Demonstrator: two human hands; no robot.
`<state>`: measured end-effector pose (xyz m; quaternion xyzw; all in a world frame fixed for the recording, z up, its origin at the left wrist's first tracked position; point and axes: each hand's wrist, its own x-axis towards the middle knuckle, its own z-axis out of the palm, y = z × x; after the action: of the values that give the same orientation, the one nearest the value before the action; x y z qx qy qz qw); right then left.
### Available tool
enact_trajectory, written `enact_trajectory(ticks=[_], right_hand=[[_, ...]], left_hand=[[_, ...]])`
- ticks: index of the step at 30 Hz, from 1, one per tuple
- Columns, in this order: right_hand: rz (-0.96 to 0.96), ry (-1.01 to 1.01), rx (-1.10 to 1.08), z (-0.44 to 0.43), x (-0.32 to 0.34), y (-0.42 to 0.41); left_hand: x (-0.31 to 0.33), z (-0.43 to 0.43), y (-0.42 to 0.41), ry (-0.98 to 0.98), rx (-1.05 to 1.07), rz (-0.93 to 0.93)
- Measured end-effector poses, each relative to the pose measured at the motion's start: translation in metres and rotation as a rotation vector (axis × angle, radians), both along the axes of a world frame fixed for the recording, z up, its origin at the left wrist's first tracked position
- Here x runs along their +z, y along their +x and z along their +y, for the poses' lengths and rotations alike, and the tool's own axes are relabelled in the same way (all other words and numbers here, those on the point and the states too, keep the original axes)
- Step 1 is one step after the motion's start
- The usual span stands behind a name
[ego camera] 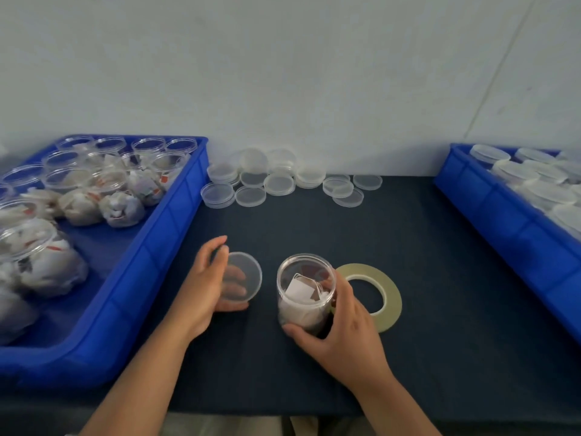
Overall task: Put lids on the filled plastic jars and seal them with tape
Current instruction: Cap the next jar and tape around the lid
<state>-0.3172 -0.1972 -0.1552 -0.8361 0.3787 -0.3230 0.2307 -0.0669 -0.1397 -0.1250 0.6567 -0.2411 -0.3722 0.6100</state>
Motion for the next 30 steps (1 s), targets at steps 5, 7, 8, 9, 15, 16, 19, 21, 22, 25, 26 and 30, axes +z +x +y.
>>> enact_trajectory(ticks=[5,7,8,9,15,16,19,21,22,25,26,30], right_hand=[[0.011,0.009,0.000,0.001,0.002,0.000],[0.019,0.001,-0.004,0.001,0.003,0.000],[0.021,0.001,-0.005,0.001,0.003,0.000],[0.019,0.001,-0.005,0.001,0.002,0.000],[-0.019,0.010,0.003,0.000,0.002,0.000],[-0.019,0.012,0.004,0.001,0.001,0.000],[-0.020,-0.008,0.030,0.001,-0.001,0.000],[-0.040,-0.034,0.057,0.001,-0.002,0.001],[-0.053,-0.049,0.066,0.001,-0.001,0.002],[-0.080,-0.074,0.080,0.002,0.000,0.004],[-0.079,-0.079,0.082,0.002,0.000,0.004],[-0.054,-0.105,0.082,0.002,0.000,0.005]], left_hand=[[-0.017,0.031,-0.001,0.500,-0.262,-0.957],[-0.017,0.036,-0.008,0.616,-0.397,-1.059],[-0.015,0.036,-0.011,0.636,-0.447,-1.093],[-0.011,0.035,-0.014,0.627,-0.459,-1.116],[0.049,0.022,-0.036,0.016,-0.347,-0.731],[0.060,0.020,-0.044,-0.034,-0.373,-0.742],[0.078,0.011,-0.066,-0.017,-0.529,-0.956],[0.080,0.005,-0.078,0.097,-0.628,-1.181],[0.080,0.002,-0.082,0.147,-0.658,-1.264],[0.080,-0.002,-0.092,0.226,-0.651,-1.417],[0.080,-0.003,-0.096,0.261,-0.645,-1.478],[0.072,-0.011,-0.116,0.384,-0.565,-1.635]])
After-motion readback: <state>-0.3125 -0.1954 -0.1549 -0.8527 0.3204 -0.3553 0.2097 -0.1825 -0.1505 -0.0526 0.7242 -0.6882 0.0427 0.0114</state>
